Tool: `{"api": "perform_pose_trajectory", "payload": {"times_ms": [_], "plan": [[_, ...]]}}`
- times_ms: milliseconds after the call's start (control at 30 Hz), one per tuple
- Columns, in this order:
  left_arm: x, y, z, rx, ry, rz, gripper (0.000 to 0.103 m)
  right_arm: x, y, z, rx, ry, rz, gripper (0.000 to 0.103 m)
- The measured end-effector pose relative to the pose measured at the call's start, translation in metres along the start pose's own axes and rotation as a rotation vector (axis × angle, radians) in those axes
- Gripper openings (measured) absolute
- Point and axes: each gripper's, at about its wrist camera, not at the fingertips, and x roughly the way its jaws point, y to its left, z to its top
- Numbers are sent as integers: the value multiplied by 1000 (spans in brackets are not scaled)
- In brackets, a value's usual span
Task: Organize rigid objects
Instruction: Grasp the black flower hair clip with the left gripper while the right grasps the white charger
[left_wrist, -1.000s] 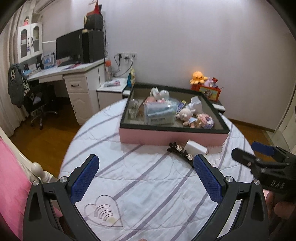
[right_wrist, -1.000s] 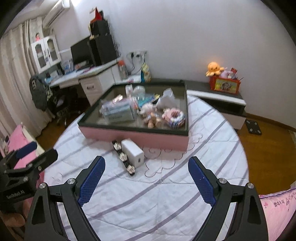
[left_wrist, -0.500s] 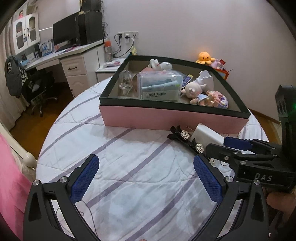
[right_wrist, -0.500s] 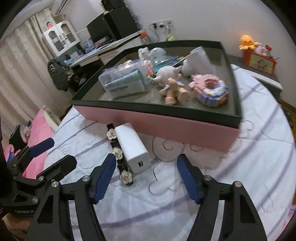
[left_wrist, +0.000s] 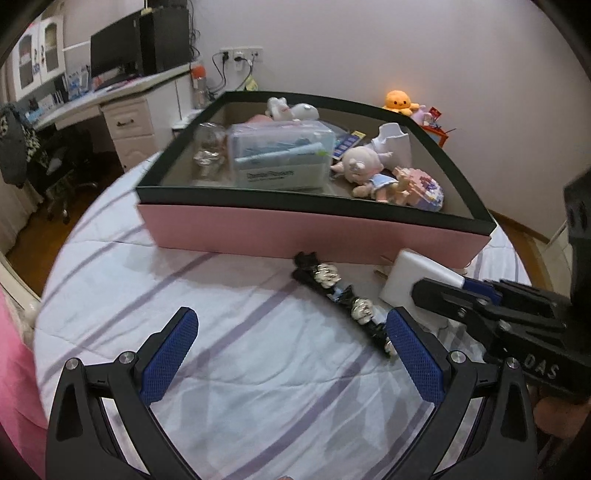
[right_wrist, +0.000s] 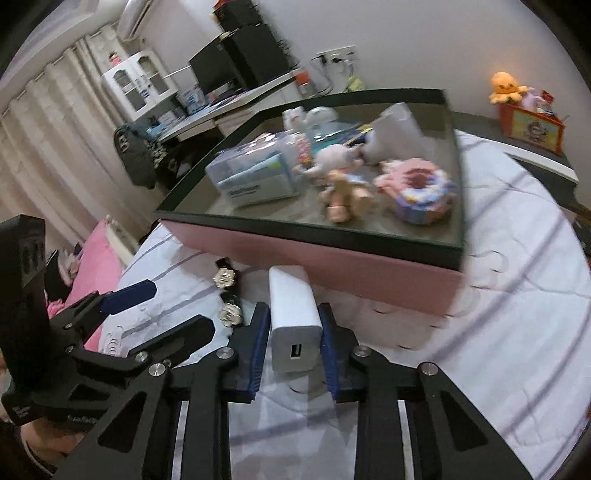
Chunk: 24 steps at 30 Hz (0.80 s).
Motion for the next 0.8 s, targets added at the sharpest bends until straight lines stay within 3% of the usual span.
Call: {"api": "perform_pose_trajectory", "payload": {"times_ms": [200, 267, 300, 333, 400, 433, 667, 733, 800], "plan": [[33, -7, 6, -36, 49, 5, 100, -11, -6, -4, 8, -18, -64, 27], [40, -13, 5, -3, 38, 48, 95, -14, -5, -4, 7, -23, -82, 27], [40, -13, 5, 2, 34, 52, 83, -14, -6, -4, 11, -26, -83, 27], [36, -10, 6, -6, 21, 52, 62, -17, -7, -5, 14, -28, -81, 27], [32, 0, 7, -10, 19, 40, 33, -18, -8, -5, 16, -27, -79, 27], [30, 8, 7, -18, 24, 18, 28, -18, -7, -6, 16, -26, -75, 27], [15, 19, -9, 24, 28, -11, 30, -12, 4, -7, 4, -24, -56, 27], [14, 17, -11, 31, 27, -16, 52, -10, 6, -8, 2, -23, -63, 27], [11, 12, -15, 28, 28, -37, 63, -9, 10, -8, -11, -20, -79, 27]]}}
